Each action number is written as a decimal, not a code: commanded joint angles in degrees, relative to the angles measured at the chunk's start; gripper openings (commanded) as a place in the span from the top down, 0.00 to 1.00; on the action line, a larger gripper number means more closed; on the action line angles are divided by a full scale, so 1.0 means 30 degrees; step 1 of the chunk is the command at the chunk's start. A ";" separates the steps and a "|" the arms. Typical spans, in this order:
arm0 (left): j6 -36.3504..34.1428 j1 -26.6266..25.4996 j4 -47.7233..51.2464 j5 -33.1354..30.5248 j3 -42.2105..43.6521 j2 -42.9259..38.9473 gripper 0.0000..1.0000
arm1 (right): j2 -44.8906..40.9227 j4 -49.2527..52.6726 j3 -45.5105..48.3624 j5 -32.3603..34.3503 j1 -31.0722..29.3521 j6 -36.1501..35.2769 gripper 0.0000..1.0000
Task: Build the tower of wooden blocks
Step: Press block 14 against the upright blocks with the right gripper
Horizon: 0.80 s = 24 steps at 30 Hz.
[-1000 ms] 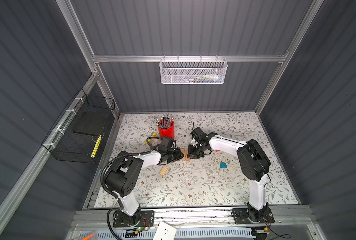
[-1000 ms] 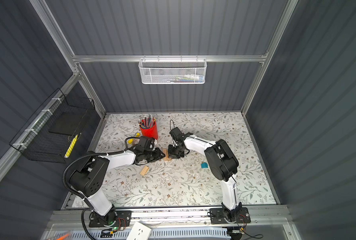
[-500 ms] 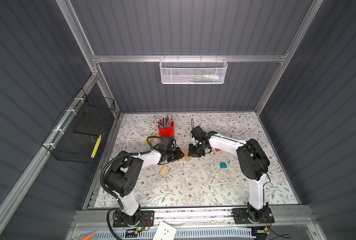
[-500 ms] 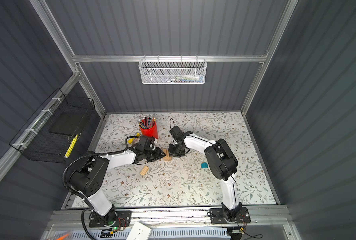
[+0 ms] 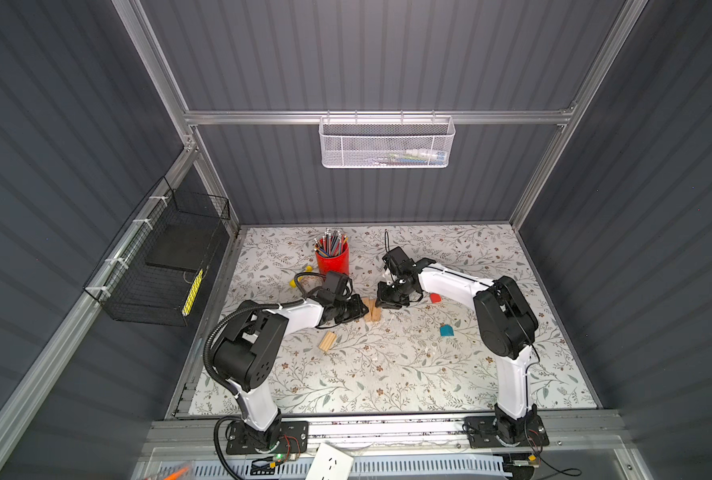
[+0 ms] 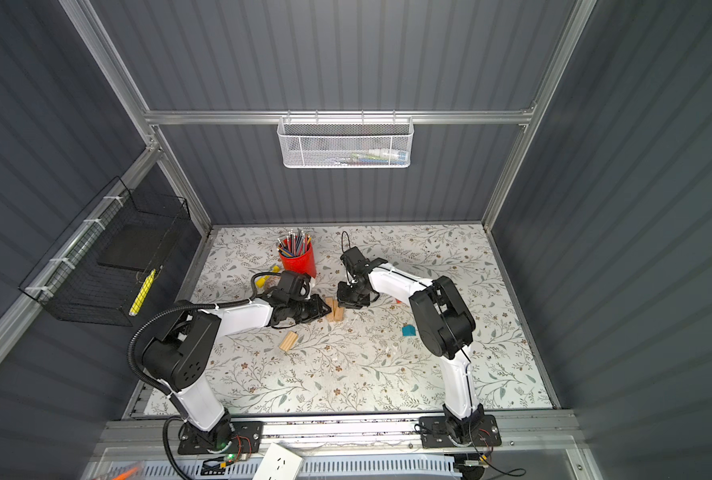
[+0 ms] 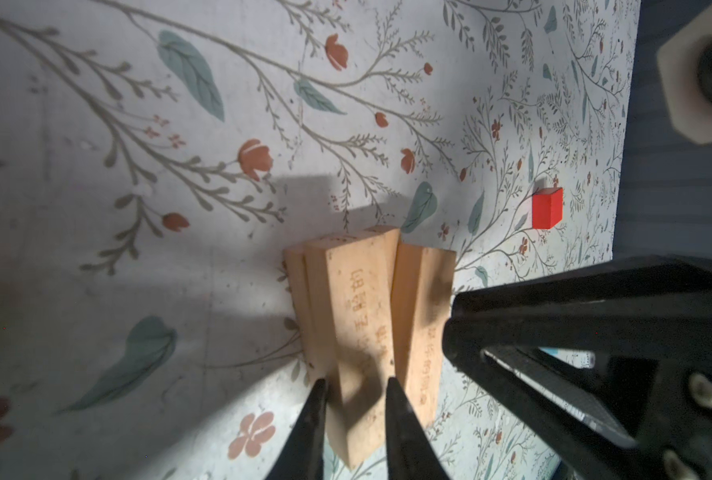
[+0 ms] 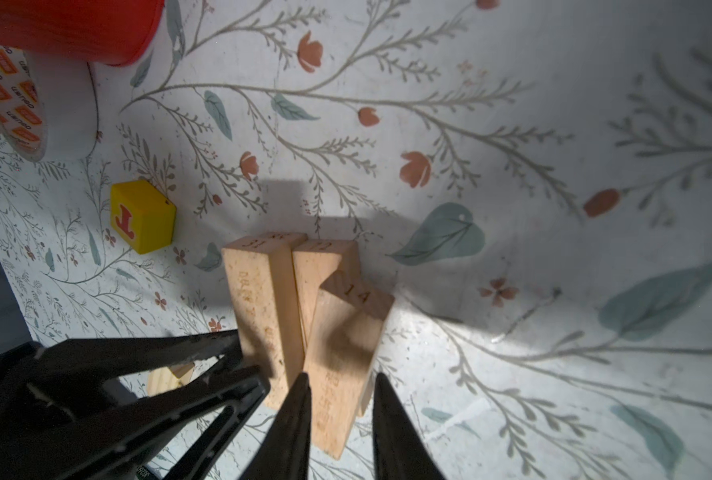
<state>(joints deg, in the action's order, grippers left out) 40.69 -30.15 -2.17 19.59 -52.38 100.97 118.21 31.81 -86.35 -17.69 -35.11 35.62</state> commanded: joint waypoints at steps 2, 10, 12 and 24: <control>-0.0510 0.0151 0.0489 0.0382 -0.0433 0.0323 0.75 | 0.0696 0.0816 -0.0761 0.0170 0.0182 -0.0079 0.72; -0.0638 0.0148 0.0622 0.0419 -0.0477 0.0403 0.76 | 0.0818 0.0353 -0.1051 -0.0266 0.0205 -0.0087 0.73; -0.0661 0.0149 0.0663 0.0441 -0.0485 0.0413 0.76 | 0.0886 0.0459 -0.1196 -0.0240 0.0210 -0.0150 0.73; -0.0762 0.0148 0.0776 0.0432 -0.0554 0.0425 0.76 | 0.1186 0.0178 -0.1563 -0.1047 0.0208 -0.0197 0.74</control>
<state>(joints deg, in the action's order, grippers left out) 40.03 -30.15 -1.37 19.84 -52.53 101.16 120.60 32.18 -89.71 -18.72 -34.79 35.55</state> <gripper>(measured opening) 0.236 0.262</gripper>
